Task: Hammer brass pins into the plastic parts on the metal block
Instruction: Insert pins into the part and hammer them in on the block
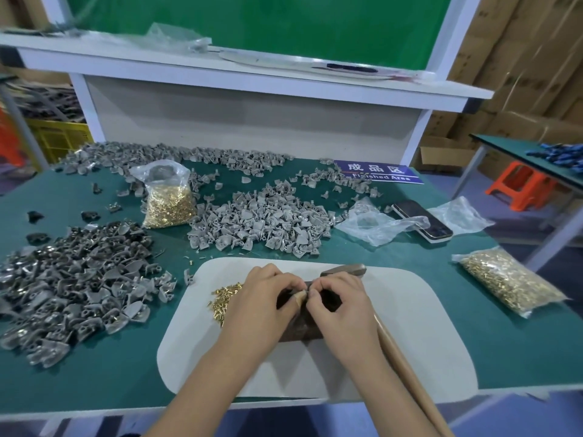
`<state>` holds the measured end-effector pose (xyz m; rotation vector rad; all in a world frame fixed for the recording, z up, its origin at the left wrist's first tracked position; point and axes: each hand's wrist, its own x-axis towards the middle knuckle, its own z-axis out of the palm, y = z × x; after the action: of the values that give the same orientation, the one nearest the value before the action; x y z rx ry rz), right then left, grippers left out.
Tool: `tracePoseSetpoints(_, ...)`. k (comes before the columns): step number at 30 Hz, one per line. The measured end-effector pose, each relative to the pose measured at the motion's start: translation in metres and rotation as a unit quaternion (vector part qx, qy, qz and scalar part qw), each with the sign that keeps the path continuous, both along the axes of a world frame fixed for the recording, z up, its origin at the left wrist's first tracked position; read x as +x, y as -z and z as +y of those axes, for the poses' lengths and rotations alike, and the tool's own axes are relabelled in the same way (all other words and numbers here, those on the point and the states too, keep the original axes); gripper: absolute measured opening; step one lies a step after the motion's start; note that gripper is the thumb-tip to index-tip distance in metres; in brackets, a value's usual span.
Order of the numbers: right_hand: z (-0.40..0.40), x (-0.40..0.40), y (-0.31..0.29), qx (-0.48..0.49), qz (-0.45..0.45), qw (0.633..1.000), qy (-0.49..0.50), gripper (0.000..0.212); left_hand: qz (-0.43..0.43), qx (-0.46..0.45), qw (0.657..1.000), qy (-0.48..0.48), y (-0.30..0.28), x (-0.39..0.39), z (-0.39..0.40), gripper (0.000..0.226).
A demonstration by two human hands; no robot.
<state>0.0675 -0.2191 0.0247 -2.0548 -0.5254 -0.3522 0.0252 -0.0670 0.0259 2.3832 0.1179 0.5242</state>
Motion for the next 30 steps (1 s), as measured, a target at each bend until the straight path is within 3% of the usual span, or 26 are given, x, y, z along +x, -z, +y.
tracePoseSetpoints(7,-0.010,0.003,-0.013,-0.015,0.026,0.999,-0.036,0.013,0.027,0.013,1.000,0.001,-0.005,0.000,0.000,0.008)
tracePoseSetpoints(9,-0.026,0.002,-0.015,0.007,0.008,1.000,0.027,0.015,0.030,0.008,1.000,-0.001,-0.006,-0.001,-0.001,0.007)
tracePoseSetpoints(11,-0.046,0.003,-0.013,-0.061,-0.003,0.987,0.149,0.018,0.031,-0.007,1.000,-0.002,-0.007,-0.001,0.000,0.005)
tracePoseSetpoints(13,-0.060,0.002,-0.008,-0.191,0.075,0.956,0.211,0.029,0.027,-0.013,1.000,0.003,-0.008,-0.001,0.000,0.004)
tracePoseSetpoints(15,-0.067,0.002,-0.004,-0.281,0.125,0.931,0.197,0.032,0.026,-0.013,1.000,0.008,-0.008,-0.001,0.001,0.005)
tracePoseSetpoints(22,-0.068,0.007,-0.013,-0.446,0.109,0.881,0.114,0.030,0.023,-0.025,0.999,0.000,-0.003,-0.003,-0.001,0.006)
tracePoseSetpoints(26,-0.080,0.006,-0.027,-0.382,0.099,0.910,0.126,0.019,0.015,-0.018,1.000,-0.013,-0.002,-0.003,-0.002,0.008)
tracePoseSetpoints(30,-0.086,-0.008,-0.047,-0.156,0.113,0.979,0.072,0.018,0.013,-0.007,1.000,-0.017,-0.003,-0.003,-0.001,0.007)
